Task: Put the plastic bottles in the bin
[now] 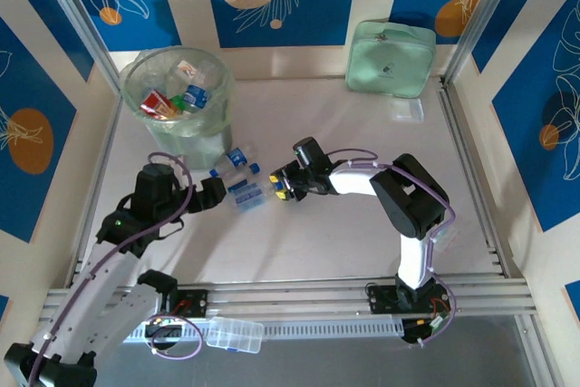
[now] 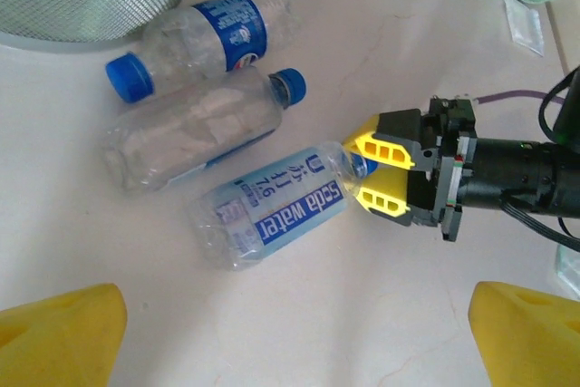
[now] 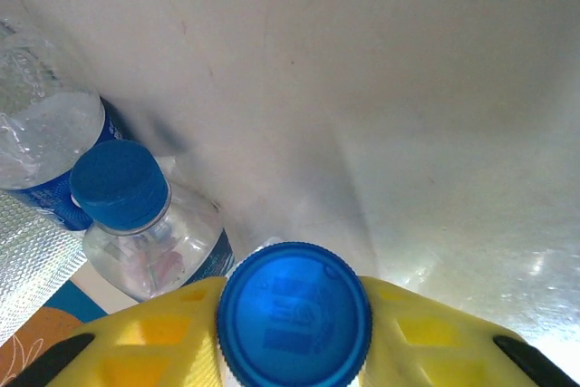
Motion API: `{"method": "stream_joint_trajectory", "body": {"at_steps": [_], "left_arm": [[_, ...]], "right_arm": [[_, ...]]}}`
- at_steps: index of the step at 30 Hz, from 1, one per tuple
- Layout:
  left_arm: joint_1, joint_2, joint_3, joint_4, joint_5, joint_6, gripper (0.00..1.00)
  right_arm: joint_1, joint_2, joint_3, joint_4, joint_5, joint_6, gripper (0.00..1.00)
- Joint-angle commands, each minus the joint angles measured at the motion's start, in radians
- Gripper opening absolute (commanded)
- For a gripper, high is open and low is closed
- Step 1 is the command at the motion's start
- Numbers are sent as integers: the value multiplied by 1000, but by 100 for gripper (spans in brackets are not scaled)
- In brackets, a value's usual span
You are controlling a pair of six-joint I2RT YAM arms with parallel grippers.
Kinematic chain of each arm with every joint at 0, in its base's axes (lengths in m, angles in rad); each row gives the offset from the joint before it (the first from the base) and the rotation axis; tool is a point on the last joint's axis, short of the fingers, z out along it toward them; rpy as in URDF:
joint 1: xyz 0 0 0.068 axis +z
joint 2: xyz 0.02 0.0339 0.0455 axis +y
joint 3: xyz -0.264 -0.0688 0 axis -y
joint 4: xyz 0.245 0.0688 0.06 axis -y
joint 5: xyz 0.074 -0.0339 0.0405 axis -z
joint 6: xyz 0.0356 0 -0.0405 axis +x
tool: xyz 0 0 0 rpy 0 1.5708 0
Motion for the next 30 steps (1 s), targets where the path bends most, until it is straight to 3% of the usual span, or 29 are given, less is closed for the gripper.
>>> {"method": "stream_joint_trajectory", "body": {"at_steps": [1,9,16,23,30], "left_arm": [[-4,25,-10,27,82,-14,97],[-13,90,13,-50,79,10,100],[-31,181,30,20,126,-8,100],[-123,331,172,9,54,122,100],[-178,518,288,-59,154,260,99]], "right_arm": [[4,-10,-13,8,3,-13,29],[-11,-60,-42,-7,-6,-77,26],[-46,-129,-116,0,-23,-144,23],[-90,-222,-156,-24,-46,-252,18],[-133,-304,-168,-23,-134,-359,17]]}}
